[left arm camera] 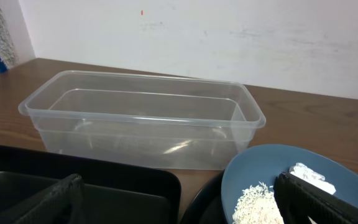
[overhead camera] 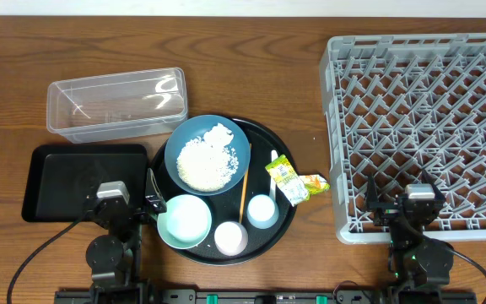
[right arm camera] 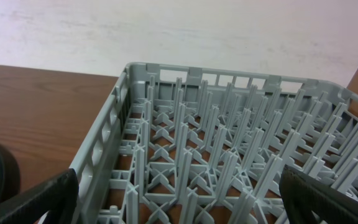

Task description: Sort waste into correct bins and load items into the dishwasher rack

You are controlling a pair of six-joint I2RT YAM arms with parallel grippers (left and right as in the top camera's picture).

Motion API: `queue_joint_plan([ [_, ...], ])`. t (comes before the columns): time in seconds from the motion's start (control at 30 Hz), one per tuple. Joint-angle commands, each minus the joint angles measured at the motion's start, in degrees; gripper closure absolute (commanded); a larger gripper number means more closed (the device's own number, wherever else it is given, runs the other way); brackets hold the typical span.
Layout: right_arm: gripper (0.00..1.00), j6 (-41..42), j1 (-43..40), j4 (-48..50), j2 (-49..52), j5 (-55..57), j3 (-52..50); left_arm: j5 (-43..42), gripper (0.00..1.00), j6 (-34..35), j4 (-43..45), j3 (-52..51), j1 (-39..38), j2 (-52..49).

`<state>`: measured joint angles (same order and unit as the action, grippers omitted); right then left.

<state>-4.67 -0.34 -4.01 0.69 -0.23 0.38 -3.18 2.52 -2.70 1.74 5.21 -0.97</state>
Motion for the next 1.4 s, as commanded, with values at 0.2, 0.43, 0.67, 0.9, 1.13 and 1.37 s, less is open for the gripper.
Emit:
queue_joint_plan([
  [0.2,0.01,-0.5,0.3,-0.2,-0.2,-0.2,-0.1,-0.2,0.02,-0.8,-1.0,-1.5,0.3,-0.3],
  [0.43,0.01,-0.5,0.3,-0.2,-0.2,-0.2,-0.1,-0.2,0.02,-0.8,-1.0,-1.5,0.3,-0.3],
  [0.67,0.01,-0.5,0.3,-0.2,-0.2,-0.2,-0.1,-0.2,0.02,-0.8,-1.0,-1.5,0.3,-0.3],
  [0.9,0.01,-0.5,0.3,-0.2,-0.2,-0.2,-0.1,-0.2,0.02,-0.8,-1.0,-1.5,0.3,-0.3],
  [1.13,0.01,-0.6,0.3,-0.1,-0.2,0.7,-0.1,-0.2,0.02,-0.8,-1.0,-1.5,0.3,-0.3],
  [1.37,0.01,-0.6,0.3,0.0,-0.2,1.1,-0.1,-0.2,0.03,-0.8,-1.0,-1.5,0.3,-0.3],
])
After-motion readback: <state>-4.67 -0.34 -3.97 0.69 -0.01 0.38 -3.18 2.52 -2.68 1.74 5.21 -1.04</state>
